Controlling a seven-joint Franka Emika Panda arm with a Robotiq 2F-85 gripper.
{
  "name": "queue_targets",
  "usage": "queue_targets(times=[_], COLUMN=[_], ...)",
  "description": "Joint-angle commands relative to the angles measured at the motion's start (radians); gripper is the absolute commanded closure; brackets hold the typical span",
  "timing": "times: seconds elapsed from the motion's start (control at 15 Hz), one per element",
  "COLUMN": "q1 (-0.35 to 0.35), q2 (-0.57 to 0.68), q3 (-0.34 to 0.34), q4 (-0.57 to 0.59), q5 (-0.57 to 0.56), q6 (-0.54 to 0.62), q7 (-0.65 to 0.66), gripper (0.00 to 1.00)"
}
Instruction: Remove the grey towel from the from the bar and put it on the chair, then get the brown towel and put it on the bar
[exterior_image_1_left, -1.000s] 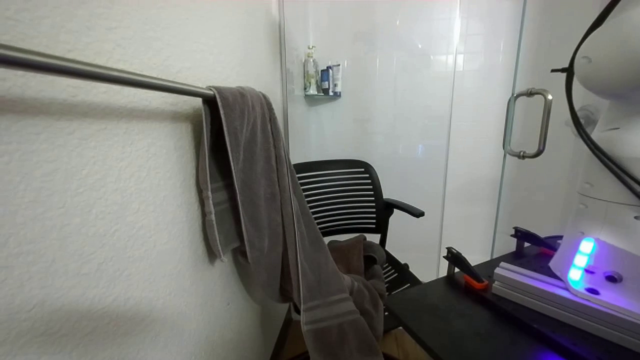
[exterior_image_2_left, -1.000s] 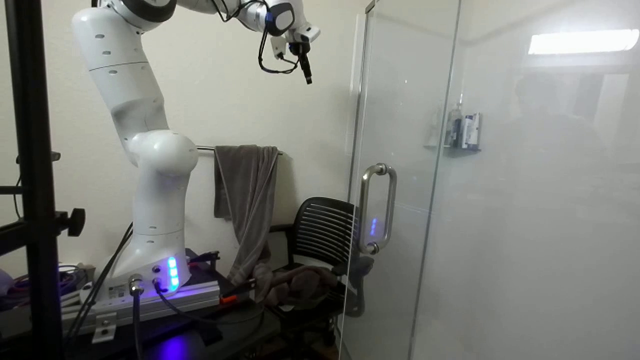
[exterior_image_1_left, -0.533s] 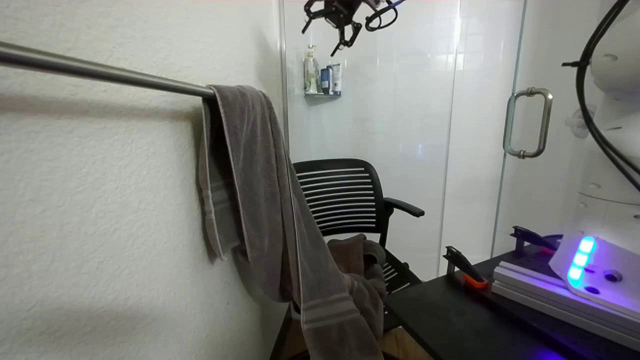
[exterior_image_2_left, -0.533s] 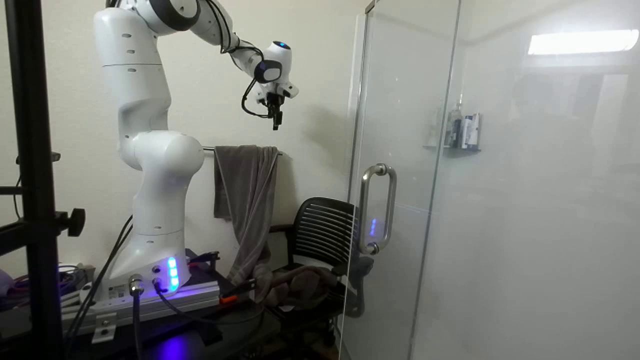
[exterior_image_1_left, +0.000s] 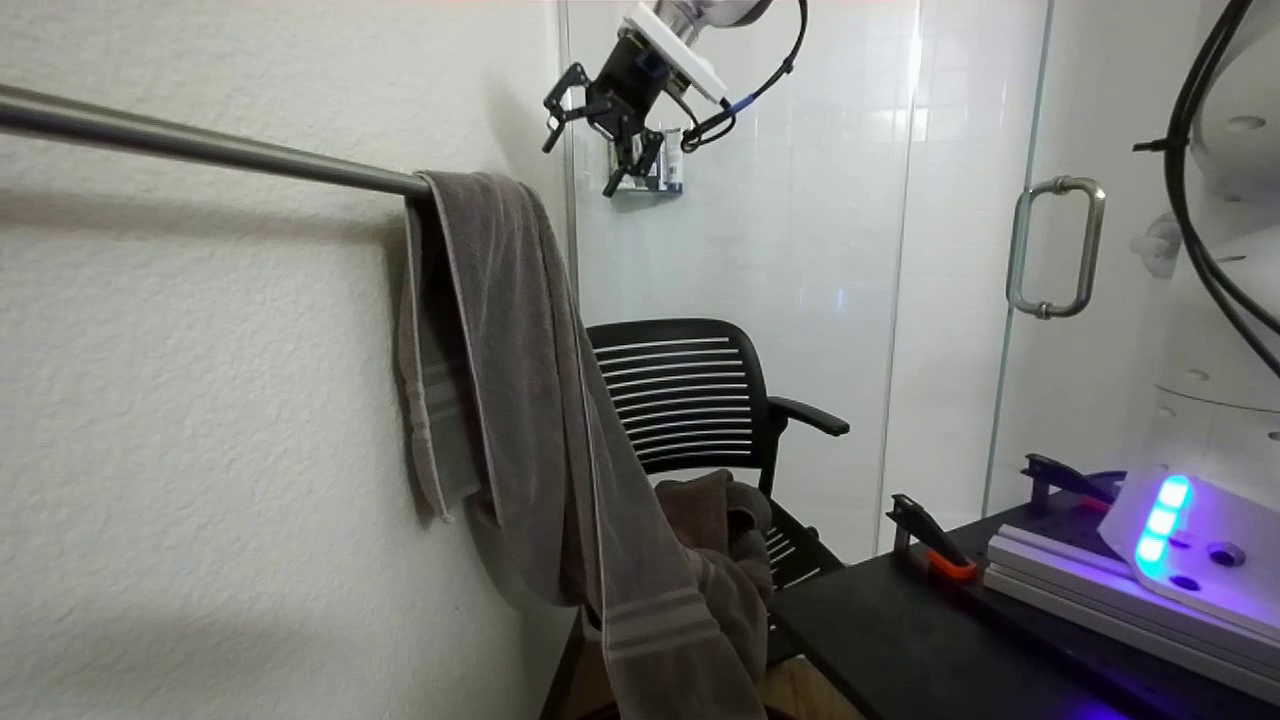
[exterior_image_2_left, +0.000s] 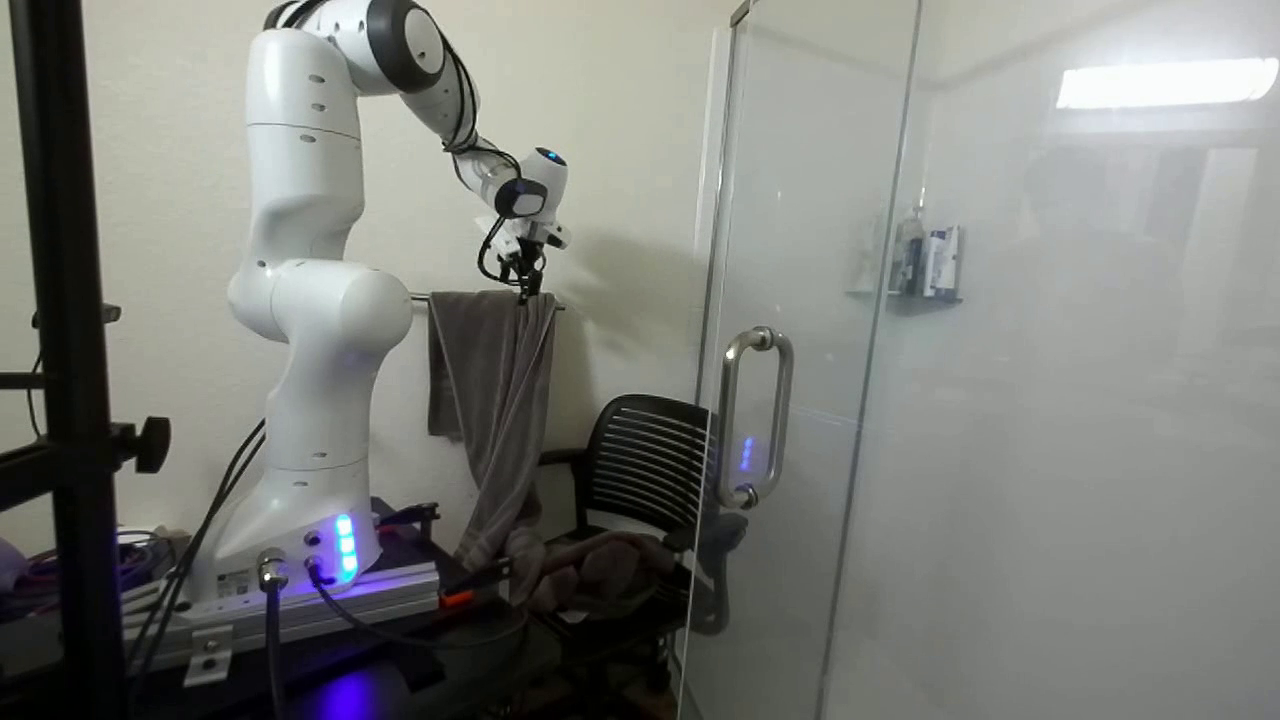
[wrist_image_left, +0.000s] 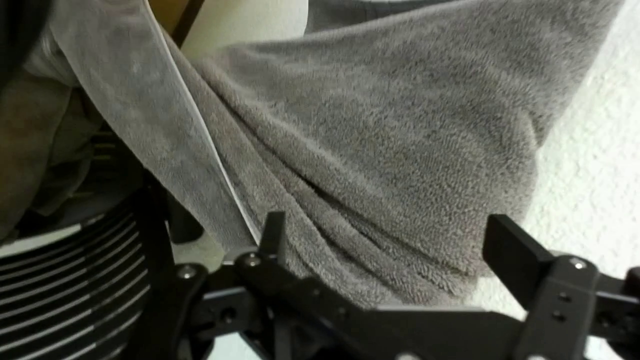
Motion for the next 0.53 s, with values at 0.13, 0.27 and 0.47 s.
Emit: queue_targets(times=[0.13,0.27,0.47], q1=[0.022,0.045,0.054], q2=[0.102,0.141,0.197], q3=[0.060,0.086,0.157], q4=[-0.045,-0.057,-0.011], q5=[0.025,0.093,0.267], q6=[0.386,0.553,0.758], q7=[-0.245,-0.349,-0.543], gripper=[0.00,0.00,0.00])
